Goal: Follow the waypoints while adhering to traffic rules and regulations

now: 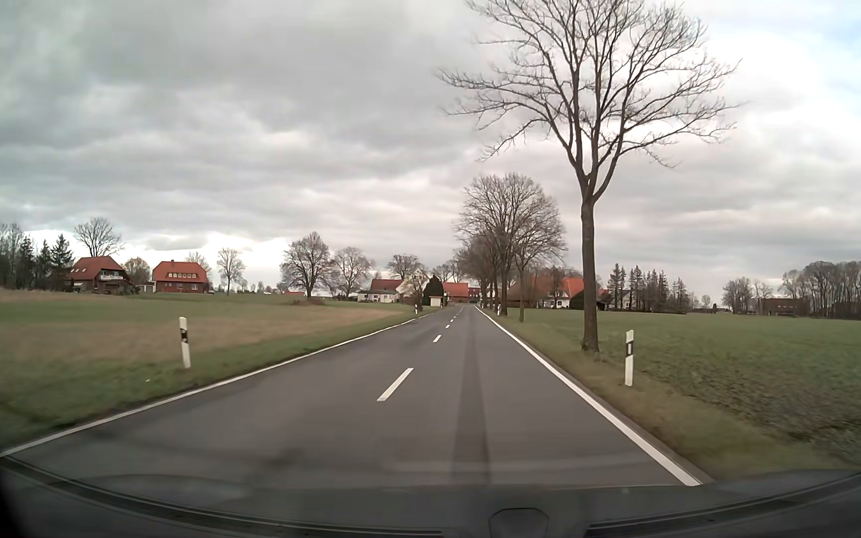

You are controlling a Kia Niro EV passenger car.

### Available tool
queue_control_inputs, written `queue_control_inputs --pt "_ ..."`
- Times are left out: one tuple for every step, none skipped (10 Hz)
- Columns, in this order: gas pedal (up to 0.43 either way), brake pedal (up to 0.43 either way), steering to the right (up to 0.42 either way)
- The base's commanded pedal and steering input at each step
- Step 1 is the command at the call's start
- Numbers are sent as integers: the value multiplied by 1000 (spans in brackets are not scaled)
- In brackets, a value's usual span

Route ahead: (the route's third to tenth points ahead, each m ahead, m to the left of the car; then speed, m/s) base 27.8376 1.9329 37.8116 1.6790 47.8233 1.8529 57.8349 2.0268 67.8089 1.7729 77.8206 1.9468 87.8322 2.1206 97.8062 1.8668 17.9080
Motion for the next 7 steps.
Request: queue_control_inputs --pt "209 0 -1" --pt "209 0 0" --pt "209 0 3" --pt "209 0 3" --pt "209 0 3" --pt "209 0 4" --pt "209 0 4"
